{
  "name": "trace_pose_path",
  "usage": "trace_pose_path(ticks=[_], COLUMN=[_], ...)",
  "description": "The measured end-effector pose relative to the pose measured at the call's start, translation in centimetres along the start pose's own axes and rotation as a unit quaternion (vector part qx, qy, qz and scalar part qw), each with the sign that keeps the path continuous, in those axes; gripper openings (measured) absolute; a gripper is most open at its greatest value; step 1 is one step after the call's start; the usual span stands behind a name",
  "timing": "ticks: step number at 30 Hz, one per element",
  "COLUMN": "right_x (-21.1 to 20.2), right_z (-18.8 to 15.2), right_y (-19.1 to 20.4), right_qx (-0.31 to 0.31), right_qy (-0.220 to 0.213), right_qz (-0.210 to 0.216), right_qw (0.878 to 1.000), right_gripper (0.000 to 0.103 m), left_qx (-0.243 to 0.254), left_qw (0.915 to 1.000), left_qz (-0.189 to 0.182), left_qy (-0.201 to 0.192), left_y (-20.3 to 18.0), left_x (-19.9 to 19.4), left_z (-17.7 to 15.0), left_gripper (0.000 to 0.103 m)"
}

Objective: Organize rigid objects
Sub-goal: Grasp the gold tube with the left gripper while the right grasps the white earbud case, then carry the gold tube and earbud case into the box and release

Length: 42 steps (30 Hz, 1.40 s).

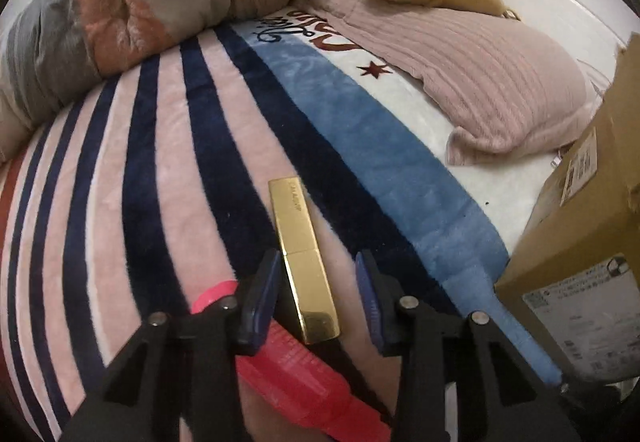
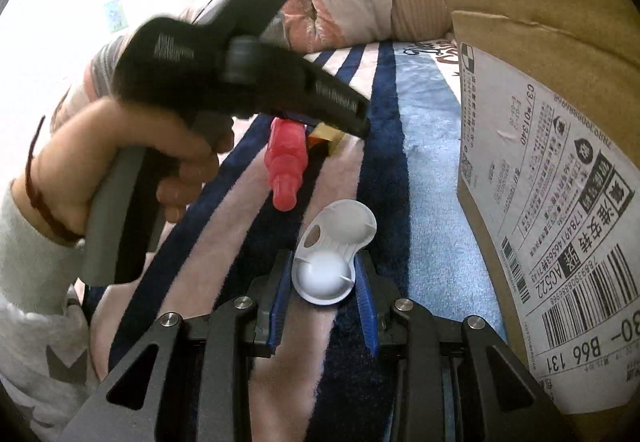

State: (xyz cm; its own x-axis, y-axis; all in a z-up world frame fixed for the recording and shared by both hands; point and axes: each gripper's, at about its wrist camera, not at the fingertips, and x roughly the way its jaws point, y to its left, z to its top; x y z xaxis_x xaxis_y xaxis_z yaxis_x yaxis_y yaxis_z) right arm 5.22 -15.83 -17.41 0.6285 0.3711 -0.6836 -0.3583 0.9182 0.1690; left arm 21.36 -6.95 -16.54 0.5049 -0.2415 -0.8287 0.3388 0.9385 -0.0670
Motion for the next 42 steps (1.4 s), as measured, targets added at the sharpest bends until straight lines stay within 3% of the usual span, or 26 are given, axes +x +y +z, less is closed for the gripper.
trace_pose_path(ticks=[1, 3, 7, 12, 17, 22, 29, 31, 34, 38, 42], right_x=[0.0, -0.2, -0.3, -0.7, -1.0, -0.8, -0.1, 0.0, -0.3, -1.9, -5.2], right_z=[0.0, 0.1, 0.4, 0.5, 0.6, 0.4, 0.7, 0.7, 0.7, 1.0, 2.0], right_y=[0.0, 0.0, 0.0, 0.3, 0.6, 1.7, 2.3, 2.2, 2.4, 3.3, 4.8], right_qx=[0.001, 0.002, 0.001, 0.002, 0.000, -0.020, -0.036, -0.037, -0.044, -0.053, -0.069], right_qy=[0.000, 0.000, 0.002, 0.004, 0.020, 0.030, 0.038, 0.037, 0.031, 0.011, -0.018], right_qz=[0.000, 0.000, -0.002, -0.003, 0.003, 0.017, 0.007, 0.006, -0.002, 0.008, 0.040], right_qw=[1.000, 1.000, 1.000, 1.000, 1.000, 0.999, 0.999, 0.999, 0.999, 0.998, 0.997], right_gripper=[0.027, 0.027, 0.027, 0.026, 0.026, 0.026, 0.027, 0.027, 0.026, 0.026, 0.026], left_qx=[-0.007, -0.017, 0.000, -0.019, -0.033, -0.050, -0.080, -0.082, -0.085, -0.082, -0.081], left_qw=[1.0000, 0.9994, 0.9996, 0.9988, 0.9985, 0.9985, 0.9963, 0.9963, 0.9961, 0.9963, 0.9952], left_qz=[-0.003, -0.027, -0.022, -0.046, -0.044, -0.023, -0.029, -0.022, -0.019, -0.014, -0.001], left_qy=[0.002, 0.012, 0.018, -0.001, -0.010, 0.010, -0.009, -0.012, -0.014, -0.023, -0.056], left_y=[0.2, 0.4, 0.2, 0.9, 1.5, 2.2, 2.5, 2.6, 2.8, 2.9, 3.0], left_x=[-0.1, -0.2, -2.4, -7.3, -11.4, -11.1, -9.7, -9.5, -9.8, -11.1, -14.5], left_z=[-0.1, -0.2, -2.5, -6.2, -10.9, -14.1, -14.7, -14.7, -14.8, -15.2, -15.4], left_gripper=[0.015, 0.015, 0.015, 0.015, 0.015, 0.015, 0.024, 0.017, 0.015, 0.015, 0.015])
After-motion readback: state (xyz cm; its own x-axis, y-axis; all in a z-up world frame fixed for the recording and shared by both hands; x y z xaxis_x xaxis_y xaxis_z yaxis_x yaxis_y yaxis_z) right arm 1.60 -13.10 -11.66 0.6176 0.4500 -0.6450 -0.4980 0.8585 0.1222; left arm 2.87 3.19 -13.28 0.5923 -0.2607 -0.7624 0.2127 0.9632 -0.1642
